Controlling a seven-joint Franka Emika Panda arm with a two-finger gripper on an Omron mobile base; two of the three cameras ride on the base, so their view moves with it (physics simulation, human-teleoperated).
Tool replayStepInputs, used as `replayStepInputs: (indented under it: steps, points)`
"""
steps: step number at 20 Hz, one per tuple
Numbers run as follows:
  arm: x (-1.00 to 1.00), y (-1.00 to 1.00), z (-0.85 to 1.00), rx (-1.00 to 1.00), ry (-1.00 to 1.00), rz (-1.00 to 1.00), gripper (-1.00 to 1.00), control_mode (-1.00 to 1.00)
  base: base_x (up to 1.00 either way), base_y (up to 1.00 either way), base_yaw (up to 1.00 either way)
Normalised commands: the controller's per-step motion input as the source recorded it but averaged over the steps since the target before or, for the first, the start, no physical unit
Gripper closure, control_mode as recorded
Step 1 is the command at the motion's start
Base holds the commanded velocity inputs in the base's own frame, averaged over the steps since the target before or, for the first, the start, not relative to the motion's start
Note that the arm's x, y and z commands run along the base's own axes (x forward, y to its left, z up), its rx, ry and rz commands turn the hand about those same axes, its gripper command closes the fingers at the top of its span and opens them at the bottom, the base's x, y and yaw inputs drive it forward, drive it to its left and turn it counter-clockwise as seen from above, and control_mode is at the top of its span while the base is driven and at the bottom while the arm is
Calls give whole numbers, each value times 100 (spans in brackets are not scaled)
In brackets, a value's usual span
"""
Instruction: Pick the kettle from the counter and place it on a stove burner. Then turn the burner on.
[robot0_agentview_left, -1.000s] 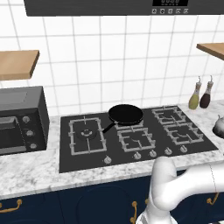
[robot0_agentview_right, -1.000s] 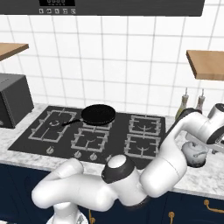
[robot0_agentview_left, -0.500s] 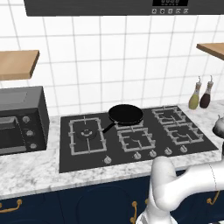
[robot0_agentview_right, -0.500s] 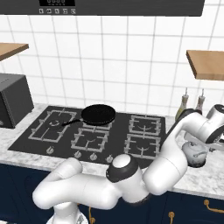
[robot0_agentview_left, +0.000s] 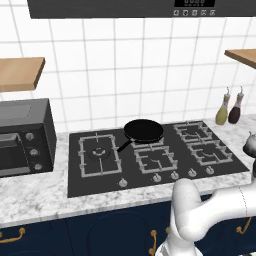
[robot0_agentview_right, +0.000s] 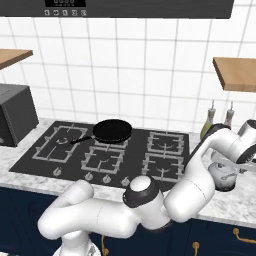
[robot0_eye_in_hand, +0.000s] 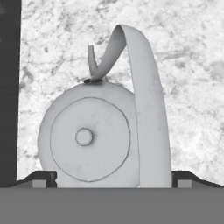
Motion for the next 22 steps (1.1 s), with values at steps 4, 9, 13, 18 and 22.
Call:
replayStepInputs:
  steps: [4, 9, 13, 18, 22]
  points:
    - [0, 0, 0, 0, 0, 8, 100, -100, 0, 0, 0]
    - [0, 0, 0, 0, 0, 2, 100, -100, 0, 0, 0]
    - [-13, 3, 3, 0, -7, 0, 100, -100, 0, 0, 0]
    - [-32, 17, 27, -1, -18, 0, 100, -100, 0, 0, 0]
    - [-42, 42, 21, -2, -19, 0, 100, -100, 0, 0, 0]
